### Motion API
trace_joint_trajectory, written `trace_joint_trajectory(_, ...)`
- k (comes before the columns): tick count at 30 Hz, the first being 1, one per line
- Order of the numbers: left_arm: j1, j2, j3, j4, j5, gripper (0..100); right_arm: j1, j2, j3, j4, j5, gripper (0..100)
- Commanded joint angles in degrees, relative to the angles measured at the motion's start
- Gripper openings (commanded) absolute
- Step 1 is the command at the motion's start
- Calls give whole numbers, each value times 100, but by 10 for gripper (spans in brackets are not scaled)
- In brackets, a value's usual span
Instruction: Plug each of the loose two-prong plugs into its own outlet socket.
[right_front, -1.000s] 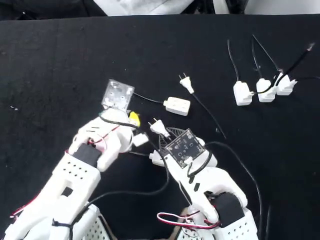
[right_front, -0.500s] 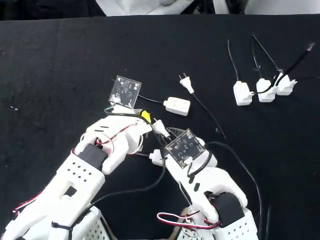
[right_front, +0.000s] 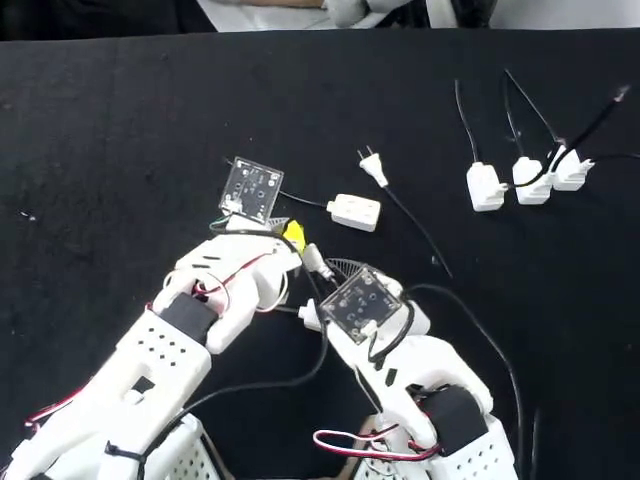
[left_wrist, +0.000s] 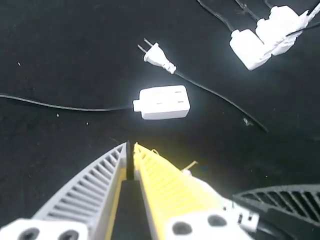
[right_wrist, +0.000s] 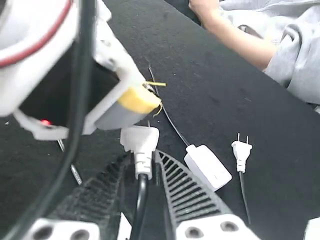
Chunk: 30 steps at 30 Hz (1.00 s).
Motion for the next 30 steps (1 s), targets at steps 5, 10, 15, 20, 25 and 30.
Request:
trace_joint_trajectory(5, 13, -88, 136, -79, -158, 30, -105, -505, -910, -123, 492, 11)
trace_joint_trajectory(10, 4, -88, 163, -79, -158, 30, -88, -497, -910, -431, 501, 11)
trace_joint_trajectory(15, 4, -88, 163, -79, -229, 30, -79, -497, -787, -651, 527, 11)
trace_joint_trajectory(20, 4, -88, 163, -79, -229, 30, -79, -497, -1007, -879, 527, 11)
trace_joint_trajectory(25, -180, -88, 171, -79, -211, 30, -79, -497, -1147, -905, 527, 11)
trace_joint_trajectory(30, -453, -88, 171, -79, -185, 30, 35, -497, -1147, -1451, 519, 11)
